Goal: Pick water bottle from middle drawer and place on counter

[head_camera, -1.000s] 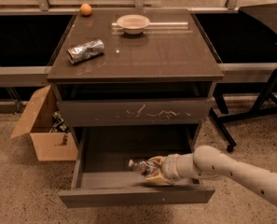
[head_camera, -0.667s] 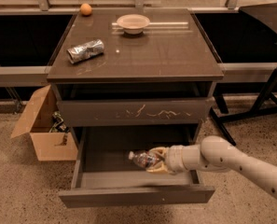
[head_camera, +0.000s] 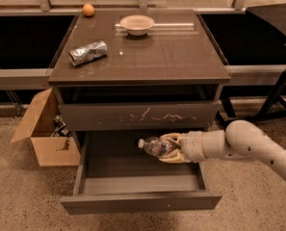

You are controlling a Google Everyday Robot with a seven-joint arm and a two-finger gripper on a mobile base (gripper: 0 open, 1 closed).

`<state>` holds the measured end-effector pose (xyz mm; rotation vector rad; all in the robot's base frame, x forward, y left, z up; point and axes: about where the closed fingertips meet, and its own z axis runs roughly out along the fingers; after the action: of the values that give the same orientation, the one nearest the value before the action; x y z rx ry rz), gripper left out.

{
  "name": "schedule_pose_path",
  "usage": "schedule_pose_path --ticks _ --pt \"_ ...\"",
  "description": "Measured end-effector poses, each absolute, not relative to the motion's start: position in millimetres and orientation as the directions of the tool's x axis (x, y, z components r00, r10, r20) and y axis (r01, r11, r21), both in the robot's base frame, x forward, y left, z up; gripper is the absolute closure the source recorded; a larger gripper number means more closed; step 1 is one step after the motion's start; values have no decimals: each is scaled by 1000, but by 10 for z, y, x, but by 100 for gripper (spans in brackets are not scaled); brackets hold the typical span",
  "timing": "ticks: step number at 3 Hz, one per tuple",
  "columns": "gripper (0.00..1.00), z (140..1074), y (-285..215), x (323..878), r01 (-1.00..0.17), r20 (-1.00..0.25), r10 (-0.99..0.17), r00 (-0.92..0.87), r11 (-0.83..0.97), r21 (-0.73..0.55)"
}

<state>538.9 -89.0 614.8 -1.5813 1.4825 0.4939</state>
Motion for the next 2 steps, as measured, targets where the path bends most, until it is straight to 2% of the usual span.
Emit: schedule_pose_path --ticks 1,2 --pt "100 6652 -926 5402 -913 -747 -604 279 75 -401" --pt "100 6669 -923 5401 -911 -747 -602 282 74 -405"
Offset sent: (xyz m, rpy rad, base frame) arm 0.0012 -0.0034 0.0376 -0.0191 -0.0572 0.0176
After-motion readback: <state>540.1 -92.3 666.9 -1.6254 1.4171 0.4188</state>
